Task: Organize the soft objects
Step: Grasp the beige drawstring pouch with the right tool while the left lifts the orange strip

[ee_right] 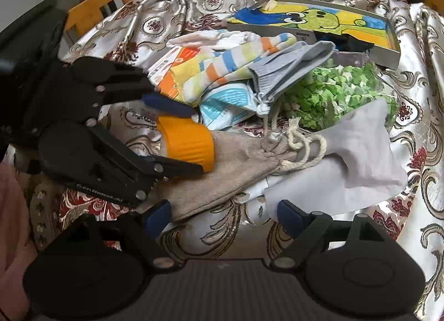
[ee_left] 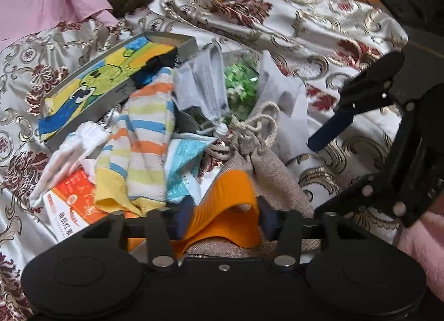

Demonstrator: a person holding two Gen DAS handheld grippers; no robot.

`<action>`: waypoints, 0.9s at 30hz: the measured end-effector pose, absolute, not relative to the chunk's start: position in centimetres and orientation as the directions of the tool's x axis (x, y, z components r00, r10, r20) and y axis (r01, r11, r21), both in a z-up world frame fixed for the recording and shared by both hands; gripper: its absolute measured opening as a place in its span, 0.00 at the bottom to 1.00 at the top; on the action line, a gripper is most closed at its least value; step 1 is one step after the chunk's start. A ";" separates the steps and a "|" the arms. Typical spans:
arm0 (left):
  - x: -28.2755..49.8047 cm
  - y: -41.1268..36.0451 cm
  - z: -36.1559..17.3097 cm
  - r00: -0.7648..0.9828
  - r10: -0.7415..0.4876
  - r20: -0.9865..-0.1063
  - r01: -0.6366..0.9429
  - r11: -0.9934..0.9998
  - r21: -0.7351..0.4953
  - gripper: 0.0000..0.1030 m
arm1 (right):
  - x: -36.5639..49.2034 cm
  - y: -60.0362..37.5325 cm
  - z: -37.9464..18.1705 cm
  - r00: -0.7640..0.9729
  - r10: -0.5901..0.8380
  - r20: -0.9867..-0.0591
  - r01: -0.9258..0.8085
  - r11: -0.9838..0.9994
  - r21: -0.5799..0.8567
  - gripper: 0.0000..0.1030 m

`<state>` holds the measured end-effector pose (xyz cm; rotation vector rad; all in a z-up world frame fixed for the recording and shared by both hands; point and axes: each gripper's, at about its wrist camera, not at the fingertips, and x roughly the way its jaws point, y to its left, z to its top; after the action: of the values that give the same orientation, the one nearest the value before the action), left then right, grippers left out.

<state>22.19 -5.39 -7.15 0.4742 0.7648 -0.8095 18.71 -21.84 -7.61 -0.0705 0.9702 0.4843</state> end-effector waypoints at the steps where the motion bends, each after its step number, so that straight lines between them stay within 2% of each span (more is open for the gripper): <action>1: 22.4 -5.1 -7.0 0.449 -0.470 -0.760 0.777 0.625 0.073 0.40 | 18.8 -22.1 -7.6 0.469 0.368 -0.803 -0.416 0.894 0.167 0.82; 6: 23.8 -3.1 -6.1 0.446 -0.483 -0.754 0.682 0.729 -0.064 0.30 | 19.7 -23.5 -7.9 0.468 0.416 -0.780 -0.361 0.895 0.261 0.75; 13: 24.9 -1.4 -5.4 0.463 -0.481 -0.744 0.537 0.820 -0.196 0.27 | 21.2 -23.0 -8.7 0.477 0.452 -0.754 -0.348 0.885 0.310 0.53; 16: 25.1 -1.1 -5.4 0.469 -0.485 -0.738 0.505 0.833 -0.226 0.27 | 21.3 -23.0 -8.5 0.498 0.460 -0.735 -0.344 0.883 0.320 0.52; 22: 25.2 -0.6 -4.8 0.485 -0.489 -0.725 0.449 0.851 -0.273 0.25 | 22.8 -22.4 -10.2 0.446 0.420 -0.790 -0.273 0.905 0.327 0.48; 25: 25.1 0.0 -4.3 0.493 -0.497 -0.714 0.426 0.854 -0.300 0.25 | 23.0 -21.9 -10.8 0.456 0.412 -0.789 -0.258 0.910 0.326 0.28; 27: 24.7 0.5 -3.7 0.507 -0.504 -0.699 0.415 0.854 -0.315 0.25 | 22.7 -21.7 -10.8 0.475 0.401 -0.784 -0.265 0.914 0.307 0.23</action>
<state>24.67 0.52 -3.66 -0.1116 0.8794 -0.5551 22.70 -21.73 -10.76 0.1507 0.9969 0.4085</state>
